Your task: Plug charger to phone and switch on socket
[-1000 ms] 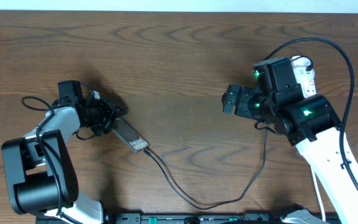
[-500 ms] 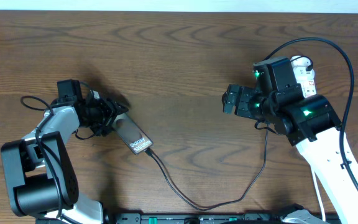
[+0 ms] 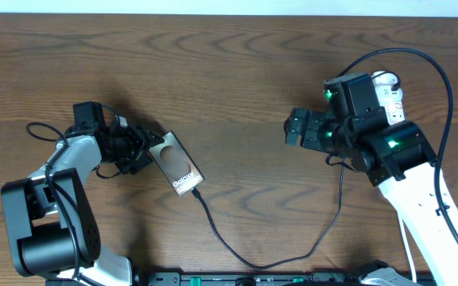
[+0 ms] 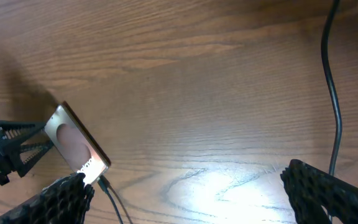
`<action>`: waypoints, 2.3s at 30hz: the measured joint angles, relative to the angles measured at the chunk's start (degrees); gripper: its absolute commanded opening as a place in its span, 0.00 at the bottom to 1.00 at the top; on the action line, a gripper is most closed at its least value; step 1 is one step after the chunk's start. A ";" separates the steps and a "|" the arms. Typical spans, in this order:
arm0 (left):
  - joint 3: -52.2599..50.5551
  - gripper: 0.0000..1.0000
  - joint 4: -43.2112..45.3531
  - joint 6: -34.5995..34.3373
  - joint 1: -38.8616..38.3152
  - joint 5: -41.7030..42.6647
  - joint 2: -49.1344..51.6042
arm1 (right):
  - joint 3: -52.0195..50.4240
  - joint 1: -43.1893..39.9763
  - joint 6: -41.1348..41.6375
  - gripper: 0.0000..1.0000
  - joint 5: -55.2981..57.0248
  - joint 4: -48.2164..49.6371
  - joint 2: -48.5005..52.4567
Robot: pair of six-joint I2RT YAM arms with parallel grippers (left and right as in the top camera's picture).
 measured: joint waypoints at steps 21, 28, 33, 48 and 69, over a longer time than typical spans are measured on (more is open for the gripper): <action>2.84 0.98 -10.16 11.87 0.76 -6.71 -9.38 | 0.00 0.00 -0.11 0.99 1.49 -0.94 0.00; 7.19 0.98 -15.41 16.55 -1.36 -9.07 -19.63 | 0.00 0.00 -0.15 0.99 1.49 -1.22 0.00; 12.68 0.98 -20.94 19.41 -8.68 -14.62 -23.04 | 0.00 0.00 -0.15 0.99 1.51 -1.29 0.00; 25.79 0.98 -28.09 25.53 -30.88 -38.66 -24.20 | 0.00 -0.79 -0.44 0.99 3.10 -3.54 0.00; 25.79 0.98 -28.41 25.55 -31.12 -40.76 -24.22 | 13.46 -49.11 -30.97 0.99 -22.25 -11.06 12.55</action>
